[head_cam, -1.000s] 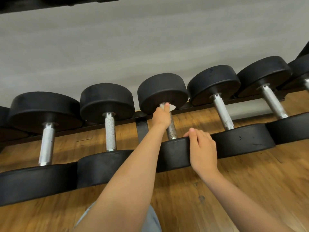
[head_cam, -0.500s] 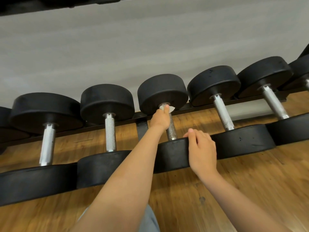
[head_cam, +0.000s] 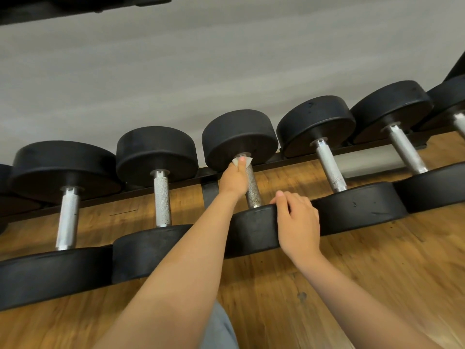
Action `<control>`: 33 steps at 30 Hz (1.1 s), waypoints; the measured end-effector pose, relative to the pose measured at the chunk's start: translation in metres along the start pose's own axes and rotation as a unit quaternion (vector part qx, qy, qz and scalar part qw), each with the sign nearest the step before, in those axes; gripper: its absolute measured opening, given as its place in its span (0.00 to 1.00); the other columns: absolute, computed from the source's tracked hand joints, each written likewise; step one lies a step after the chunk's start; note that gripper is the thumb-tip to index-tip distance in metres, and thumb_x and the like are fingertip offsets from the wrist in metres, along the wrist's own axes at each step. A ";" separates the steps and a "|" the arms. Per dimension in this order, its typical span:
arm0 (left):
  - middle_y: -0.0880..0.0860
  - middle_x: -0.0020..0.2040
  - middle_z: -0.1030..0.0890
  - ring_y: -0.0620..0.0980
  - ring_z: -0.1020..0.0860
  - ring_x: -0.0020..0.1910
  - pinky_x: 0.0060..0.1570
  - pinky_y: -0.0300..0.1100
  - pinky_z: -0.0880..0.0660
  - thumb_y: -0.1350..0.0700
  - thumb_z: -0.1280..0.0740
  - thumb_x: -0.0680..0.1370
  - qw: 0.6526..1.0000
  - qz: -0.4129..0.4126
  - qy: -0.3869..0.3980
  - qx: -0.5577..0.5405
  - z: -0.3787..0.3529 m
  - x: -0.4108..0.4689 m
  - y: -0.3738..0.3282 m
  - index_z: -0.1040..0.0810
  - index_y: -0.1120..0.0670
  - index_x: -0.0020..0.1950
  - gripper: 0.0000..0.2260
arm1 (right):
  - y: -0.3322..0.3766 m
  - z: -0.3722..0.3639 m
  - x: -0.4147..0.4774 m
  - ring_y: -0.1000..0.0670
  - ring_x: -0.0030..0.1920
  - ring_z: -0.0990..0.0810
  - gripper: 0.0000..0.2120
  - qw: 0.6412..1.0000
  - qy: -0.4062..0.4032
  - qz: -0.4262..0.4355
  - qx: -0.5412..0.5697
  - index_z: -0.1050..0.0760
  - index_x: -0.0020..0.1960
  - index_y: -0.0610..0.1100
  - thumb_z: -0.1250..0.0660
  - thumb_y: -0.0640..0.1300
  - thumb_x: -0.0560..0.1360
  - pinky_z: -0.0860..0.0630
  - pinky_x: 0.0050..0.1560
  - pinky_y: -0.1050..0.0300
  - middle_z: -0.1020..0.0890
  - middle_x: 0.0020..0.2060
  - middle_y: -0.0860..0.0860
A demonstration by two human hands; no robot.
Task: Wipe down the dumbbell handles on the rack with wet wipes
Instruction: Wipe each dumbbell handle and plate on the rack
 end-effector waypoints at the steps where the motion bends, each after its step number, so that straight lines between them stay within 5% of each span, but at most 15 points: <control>1: 0.57 0.52 0.22 0.53 0.23 0.52 0.49 0.44 0.28 0.44 0.52 0.85 1.000 -0.002 -0.023 -0.002 0.004 -0.001 0.001 0.25 0.59 0.62 0.24 | 0.000 0.000 0.000 0.53 0.50 0.26 0.21 1.000 0.001 0.000 -0.001 0.21 0.49 0.46 0.50 0.53 0.82 0.35 0.58 0.56 0.20 0.44 0.53; 3: 0.56 0.52 0.22 0.55 0.23 0.55 0.53 0.46 0.28 0.46 0.51 0.85 0.999 -0.003 -0.041 -0.011 0.008 0.000 0.001 0.26 0.60 0.62 0.22 | 0.000 0.000 0.001 0.53 0.50 0.26 0.22 1.000 0.000 0.002 -0.004 0.21 0.48 0.46 0.51 0.54 0.81 0.35 0.58 0.55 0.20 0.44 0.53; 7: 0.59 0.66 0.27 0.57 0.27 0.64 0.66 0.52 0.28 0.40 0.51 0.83 0.994 0.047 0.072 -0.070 -0.009 -0.002 -0.005 0.39 0.59 0.76 0.29 | 0.002 0.000 0.001 0.54 0.49 0.26 0.24 1.000 -0.009 0.004 -0.002 0.22 0.47 0.47 0.54 0.56 0.79 0.34 0.58 0.54 0.21 0.42 0.53; 9: 0.60 0.66 0.26 0.58 0.25 0.64 0.66 0.55 0.28 0.40 0.51 0.83 0.992 0.059 0.081 -0.081 -0.011 -0.003 -0.008 0.37 0.60 0.75 0.29 | 0.001 0.000 0.001 0.54 0.49 0.26 0.23 1.000 -0.008 0.005 -0.003 0.21 0.47 0.47 0.53 0.55 0.81 0.34 0.58 0.53 0.21 0.42 0.53; 15: 0.59 0.55 0.19 0.54 0.19 0.52 0.40 0.39 0.22 0.39 0.44 0.82 0.970 0.138 0.059 -0.190 -0.009 -0.002 -0.004 0.30 0.56 0.62 0.21 | 0.000 -0.001 0.001 0.54 0.50 0.26 0.22 1.000 0.000 0.007 -0.005 0.21 0.49 0.47 0.52 0.55 0.81 0.35 0.58 0.56 0.21 0.44 0.53; 22: 0.58 0.64 0.25 0.55 0.26 0.59 0.61 0.48 0.28 0.39 0.49 0.83 0.985 0.145 -0.011 -0.091 0.012 -0.003 -0.004 0.31 0.59 0.71 0.28 | 0.001 -0.001 0.001 0.54 0.49 0.26 0.22 1.000 -0.001 0.015 -0.001 0.22 0.47 0.47 0.52 0.55 0.81 0.35 0.58 0.56 0.21 0.42 0.54; 27: 0.58 0.62 0.24 0.53 0.25 0.58 0.63 0.48 0.28 0.42 0.48 0.84 0.986 0.114 -0.016 -0.121 0.025 -0.009 -0.014 0.32 0.60 0.71 0.25 | -0.002 -0.001 0.002 0.53 0.50 0.26 0.20 1.000 0.009 0.014 0.001 0.22 0.48 0.47 0.51 0.53 0.83 0.36 0.57 0.56 0.21 0.43 0.54; 30: 0.59 0.64 0.26 0.54 0.25 0.60 0.56 0.44 0.26 0.48 0.41 0.83 0.980 0.113 -0.048 -0.155 0.026 -0.016 -0.012 0.37 0.60 0.72 0.22 | -0.002 -0.001 0.002 0.53 0.50 0.26 0.20 1.000 0.011 0.013 -0.001 0.22 0.48 0.47 0.50 0.52 0.83 0.35 0.58 0.54 0.21 0.43 0.54; 33: 0.56 0.58 0.24 0.49 0.25 0.52 0.39 0.33 0.29 0.55 0.34 0.80 0.968 0.103 -0.104 -0.204 0.027 -0.024 -0.008 0.32 0.59 0.64 0.16 | -0.003 -0.001 0.003 0.53 0.50 0.26 0.20 1.000 0.015 0.009 0.005 0.22 0.48 0.46 0.50 0.52 0.83 0.35 0.58 0.54 0.21 0.43 0.53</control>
Point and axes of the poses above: each hand's wrist, its own x-axis towards the middle knuckle, its own z-axis out of the back of the hand, y = z × x, the point moved 5 cm from there along x, towards the middle knuckle
